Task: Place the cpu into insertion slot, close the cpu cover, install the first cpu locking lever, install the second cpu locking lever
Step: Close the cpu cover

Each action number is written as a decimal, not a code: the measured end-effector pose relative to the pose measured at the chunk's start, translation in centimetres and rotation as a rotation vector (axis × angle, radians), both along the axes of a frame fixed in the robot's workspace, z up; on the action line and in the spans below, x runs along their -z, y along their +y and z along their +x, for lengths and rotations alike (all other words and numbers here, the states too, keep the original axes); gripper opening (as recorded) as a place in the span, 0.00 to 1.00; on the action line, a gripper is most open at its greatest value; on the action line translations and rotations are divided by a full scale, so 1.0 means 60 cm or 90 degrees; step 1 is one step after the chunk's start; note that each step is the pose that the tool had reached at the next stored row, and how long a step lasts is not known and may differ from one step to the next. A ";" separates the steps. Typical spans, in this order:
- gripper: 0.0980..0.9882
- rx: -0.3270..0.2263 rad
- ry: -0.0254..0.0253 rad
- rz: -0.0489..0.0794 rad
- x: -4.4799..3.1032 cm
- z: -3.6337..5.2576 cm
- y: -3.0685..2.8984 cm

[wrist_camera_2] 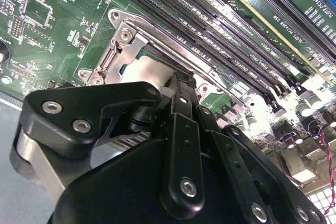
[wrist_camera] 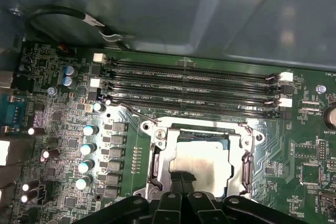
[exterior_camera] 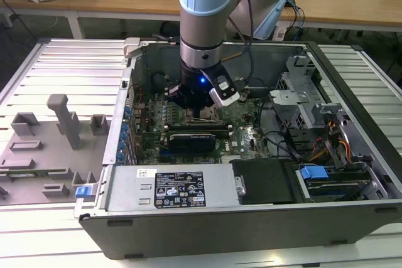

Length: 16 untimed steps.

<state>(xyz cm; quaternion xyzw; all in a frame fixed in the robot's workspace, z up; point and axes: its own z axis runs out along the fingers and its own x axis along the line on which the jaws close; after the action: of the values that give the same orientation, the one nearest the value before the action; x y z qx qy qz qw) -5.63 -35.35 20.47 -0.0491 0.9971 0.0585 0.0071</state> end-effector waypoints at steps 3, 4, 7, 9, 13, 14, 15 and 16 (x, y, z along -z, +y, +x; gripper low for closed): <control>0.01 0.000 -0.0001 0.000 0.000 0.000 0.0001; 0.01 0.000 -0.0001 0.000 0.000 0.000 0.0001; 0.01 0.000 -0.0001 0.002 -0.001 0.000 0.0001; 0.01 0.000 -0.0006 0.002 -0.001 0.000 0.0001; 0.01 0.000 -0.0010 0.002 0.000 0.002 -0.0001; 0.01 0.000 -0.0010 0.003 0.001 0.002 -0.0001; 0.01 -0.001 -0.0013 0.003 0.001 0.002 -0.0001; 0.01 -0.001 -0.0011 0.003 0.001 0.002 -0.0001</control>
<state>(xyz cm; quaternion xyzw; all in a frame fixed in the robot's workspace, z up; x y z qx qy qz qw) -5.51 -35.35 20.39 -0.0496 0.9969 0.0605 0.0081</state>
